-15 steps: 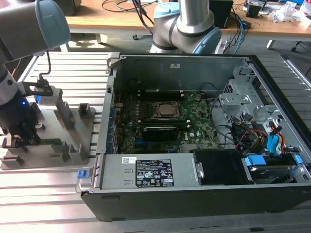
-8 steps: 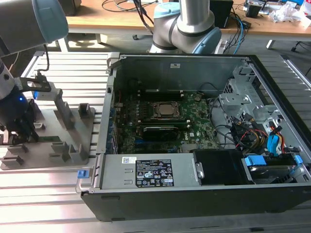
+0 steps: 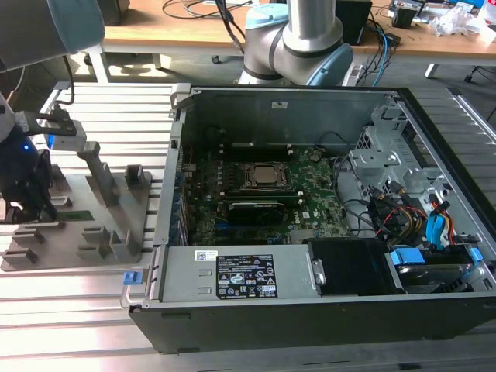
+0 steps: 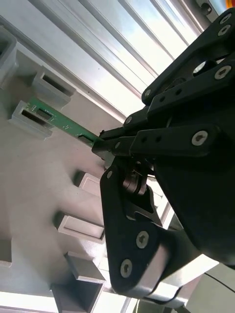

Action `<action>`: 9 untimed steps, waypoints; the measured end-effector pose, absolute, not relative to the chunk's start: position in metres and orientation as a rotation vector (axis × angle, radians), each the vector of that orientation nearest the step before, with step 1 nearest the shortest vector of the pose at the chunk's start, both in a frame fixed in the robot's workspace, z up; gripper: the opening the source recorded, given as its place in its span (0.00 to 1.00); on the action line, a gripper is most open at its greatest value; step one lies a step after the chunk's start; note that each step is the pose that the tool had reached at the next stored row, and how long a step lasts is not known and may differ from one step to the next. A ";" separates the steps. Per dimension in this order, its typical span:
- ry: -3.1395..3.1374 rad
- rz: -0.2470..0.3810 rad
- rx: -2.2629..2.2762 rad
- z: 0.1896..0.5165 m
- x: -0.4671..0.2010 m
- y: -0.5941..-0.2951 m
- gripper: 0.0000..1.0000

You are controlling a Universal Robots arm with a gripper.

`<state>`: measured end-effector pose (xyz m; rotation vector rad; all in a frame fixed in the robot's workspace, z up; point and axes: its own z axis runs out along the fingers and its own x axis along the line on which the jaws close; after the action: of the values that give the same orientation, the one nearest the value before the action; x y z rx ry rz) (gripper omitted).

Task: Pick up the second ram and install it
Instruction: 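Pick up the second ram and move it above second insertion slot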

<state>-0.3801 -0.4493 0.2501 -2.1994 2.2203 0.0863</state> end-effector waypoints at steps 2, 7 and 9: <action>2.220 0.086 -2.199 0.255 -0.380 -0.449 0.14; 2.220 0.086 -2.199 0.264 -0.380 -0.449 0.14; 2.220 0.086 -2.199 0.266 -0.380 -0.449 0.14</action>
<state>-0.3801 -0.4493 0.2664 -2.1993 2.2202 0.0863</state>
